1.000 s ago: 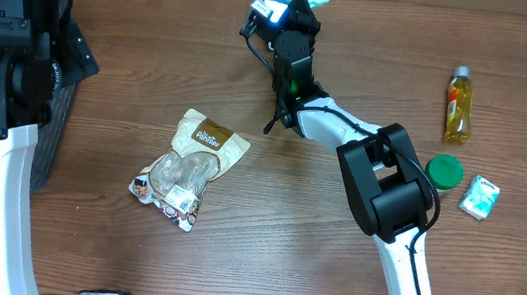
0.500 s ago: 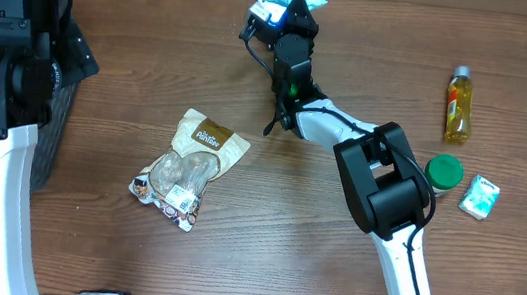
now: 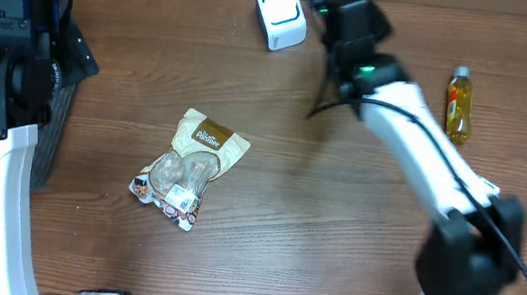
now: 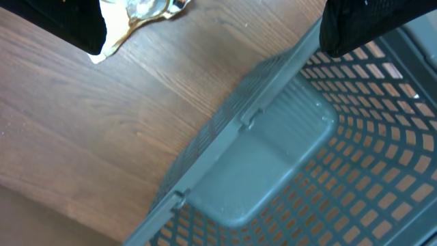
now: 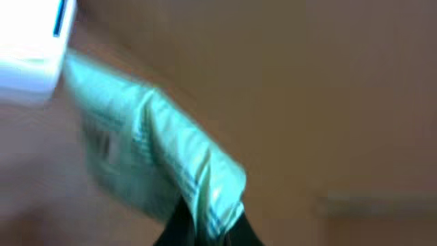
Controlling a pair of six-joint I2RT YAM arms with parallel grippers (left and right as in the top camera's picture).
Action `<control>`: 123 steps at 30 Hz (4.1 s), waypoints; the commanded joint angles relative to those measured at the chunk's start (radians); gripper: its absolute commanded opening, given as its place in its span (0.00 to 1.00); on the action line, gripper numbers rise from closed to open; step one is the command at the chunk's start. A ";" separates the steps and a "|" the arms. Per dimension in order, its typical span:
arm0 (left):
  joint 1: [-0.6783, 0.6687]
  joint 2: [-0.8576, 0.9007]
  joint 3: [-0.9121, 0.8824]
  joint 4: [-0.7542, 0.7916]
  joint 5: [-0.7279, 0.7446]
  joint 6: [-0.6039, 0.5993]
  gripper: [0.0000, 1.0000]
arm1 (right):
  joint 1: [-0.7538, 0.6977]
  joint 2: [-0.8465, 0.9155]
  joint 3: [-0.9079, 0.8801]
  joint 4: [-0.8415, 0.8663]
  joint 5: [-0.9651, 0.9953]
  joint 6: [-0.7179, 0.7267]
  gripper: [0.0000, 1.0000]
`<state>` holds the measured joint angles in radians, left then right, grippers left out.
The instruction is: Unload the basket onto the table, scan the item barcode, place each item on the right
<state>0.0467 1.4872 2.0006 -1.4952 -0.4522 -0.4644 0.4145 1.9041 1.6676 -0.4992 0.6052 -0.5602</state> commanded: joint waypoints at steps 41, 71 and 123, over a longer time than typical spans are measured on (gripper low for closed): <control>0.005 0.003 0.009 0.003 0.001 -0.011 1.00 | -0.113 -0.029 -0.333 -0.438 -0.907 0.744 0.24; 0.005 0.003 0.009 0.004 0.001 -0.011 0.99 | 0.100 -0.028 -0.333 -0.184 -0.708 0.875 0.40; 0.005 0.003 0.009 0.003 0.001 -0.011 1.00 | -0.174 -0.028 -0.333 -0.187 -0.825 0.863 0.81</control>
<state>0.0467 1.4879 2.0006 -1.4940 -0.4492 -0.4644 0.2382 1.8851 1.3365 -0.6903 -0.1696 0.3103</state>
